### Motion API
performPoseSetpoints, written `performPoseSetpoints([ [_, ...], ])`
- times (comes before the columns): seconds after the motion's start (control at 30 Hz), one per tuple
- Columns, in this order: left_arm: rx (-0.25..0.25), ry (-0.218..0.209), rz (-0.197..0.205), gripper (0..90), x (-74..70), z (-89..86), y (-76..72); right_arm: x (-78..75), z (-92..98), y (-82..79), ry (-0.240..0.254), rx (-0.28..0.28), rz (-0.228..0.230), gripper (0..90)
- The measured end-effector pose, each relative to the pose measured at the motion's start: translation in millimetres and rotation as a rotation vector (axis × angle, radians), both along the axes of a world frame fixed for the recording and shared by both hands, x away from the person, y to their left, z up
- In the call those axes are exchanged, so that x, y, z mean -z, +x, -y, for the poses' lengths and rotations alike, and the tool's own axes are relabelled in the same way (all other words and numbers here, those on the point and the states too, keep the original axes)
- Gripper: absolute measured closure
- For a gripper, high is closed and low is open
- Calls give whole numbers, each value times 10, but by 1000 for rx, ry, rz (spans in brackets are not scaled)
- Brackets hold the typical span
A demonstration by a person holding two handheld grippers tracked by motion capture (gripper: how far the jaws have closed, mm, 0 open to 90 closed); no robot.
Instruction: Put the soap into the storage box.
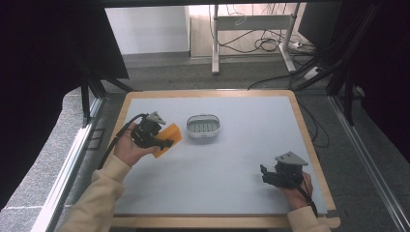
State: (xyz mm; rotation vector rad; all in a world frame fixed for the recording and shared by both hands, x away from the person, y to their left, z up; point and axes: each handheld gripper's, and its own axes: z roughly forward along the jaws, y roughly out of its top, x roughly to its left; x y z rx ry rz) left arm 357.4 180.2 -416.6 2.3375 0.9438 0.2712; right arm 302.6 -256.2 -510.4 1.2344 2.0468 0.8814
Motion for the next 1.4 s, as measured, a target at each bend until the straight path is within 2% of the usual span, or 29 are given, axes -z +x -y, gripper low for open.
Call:
performPoseSetpoints([
  [0.2,3,-2,-2,617,-50,25,88,4,2,3,-2,1,-3,153],
  [0.5,24,25,-9,618,-91,85,192,5,-3,5,-2,0,-4,153],
  [0.73,34,15,-10,618,-111,138,265,9,0,9,-3,1,-5,153],
  [0.83,43,26,-9,618,-110,164,302,11,-5,9,-4,0,-6,153],
  [1.4,43,2,-12,618,-75,237,469,16,1,14,-9,-1,-9,153],
])
